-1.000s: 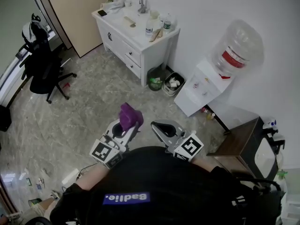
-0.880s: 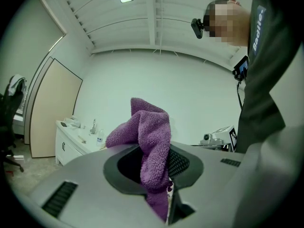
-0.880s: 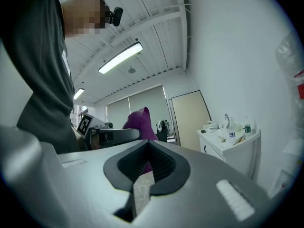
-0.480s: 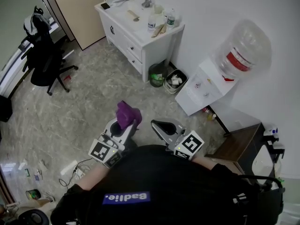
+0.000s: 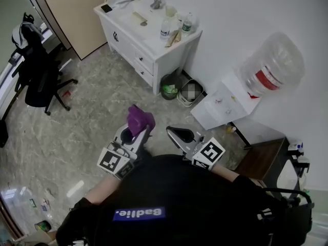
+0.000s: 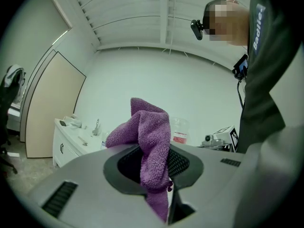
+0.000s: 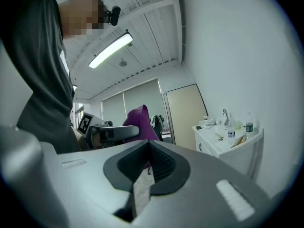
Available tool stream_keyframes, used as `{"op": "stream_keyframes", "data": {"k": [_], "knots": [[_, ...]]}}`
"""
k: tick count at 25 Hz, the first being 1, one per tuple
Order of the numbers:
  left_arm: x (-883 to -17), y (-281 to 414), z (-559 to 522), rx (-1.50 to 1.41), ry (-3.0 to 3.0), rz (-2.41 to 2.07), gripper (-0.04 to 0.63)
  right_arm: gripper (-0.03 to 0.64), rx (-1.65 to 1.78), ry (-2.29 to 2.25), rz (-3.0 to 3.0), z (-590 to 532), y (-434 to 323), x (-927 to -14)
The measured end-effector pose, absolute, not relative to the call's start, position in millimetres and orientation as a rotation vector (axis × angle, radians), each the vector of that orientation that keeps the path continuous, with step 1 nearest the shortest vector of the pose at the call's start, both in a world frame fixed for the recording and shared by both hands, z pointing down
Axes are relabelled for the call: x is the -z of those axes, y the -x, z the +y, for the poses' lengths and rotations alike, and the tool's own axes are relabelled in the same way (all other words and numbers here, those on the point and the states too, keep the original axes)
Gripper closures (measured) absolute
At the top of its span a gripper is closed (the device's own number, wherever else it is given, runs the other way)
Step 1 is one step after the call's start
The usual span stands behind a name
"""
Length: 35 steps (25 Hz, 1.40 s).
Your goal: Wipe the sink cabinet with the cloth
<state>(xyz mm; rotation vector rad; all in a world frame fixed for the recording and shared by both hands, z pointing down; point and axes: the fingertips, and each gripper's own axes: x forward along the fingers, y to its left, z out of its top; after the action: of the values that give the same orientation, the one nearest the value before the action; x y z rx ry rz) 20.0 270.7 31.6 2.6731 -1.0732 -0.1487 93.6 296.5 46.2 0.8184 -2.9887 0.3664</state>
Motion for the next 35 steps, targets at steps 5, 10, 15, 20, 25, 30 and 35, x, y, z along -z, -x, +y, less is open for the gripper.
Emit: {"op": "stream_keyframes", "data": {"k": [5, 10, 15, 20, 25, 30, 35], "knots": [[-30, 22, 191, 0.147, -2.689, -1.022, 0.511, 0.621, -0.399, -0.917, -2.959, 218, -58, -43], [-35, 60, 125, 0.132, -2.687, -0.995, 0.511, 0.621, -0.4, -0.964, -2.953, 158, -22, -43], [-47, 71, 80, 0.116, -2.675, -1.02, 0.511, 0.621, -0.42, -0.926, -2.946, 123, -8, -56], [-57, 64, 44, 0.085, -2.651, -1.079, 0.511, 0.621, -0.426, -0.85, -2.969, 81, -13, -60], [-60, 54, 10, 0.063, -2.641, -1.217, 0.511, 0.621, -0.408, -0.721, -3.014, 39, -26, -64], [-66, 57, -33, 0.067, -2.62, -1.369, 0.511, 0.621, -0.452, -0.634, -3.012, 8, -33, -83], [-91, 78, -73, 0.014, -2.6, -1.425, 0.511, 0.621, -0.51, -0.598, -2.982, -11, -23, -104]]}}
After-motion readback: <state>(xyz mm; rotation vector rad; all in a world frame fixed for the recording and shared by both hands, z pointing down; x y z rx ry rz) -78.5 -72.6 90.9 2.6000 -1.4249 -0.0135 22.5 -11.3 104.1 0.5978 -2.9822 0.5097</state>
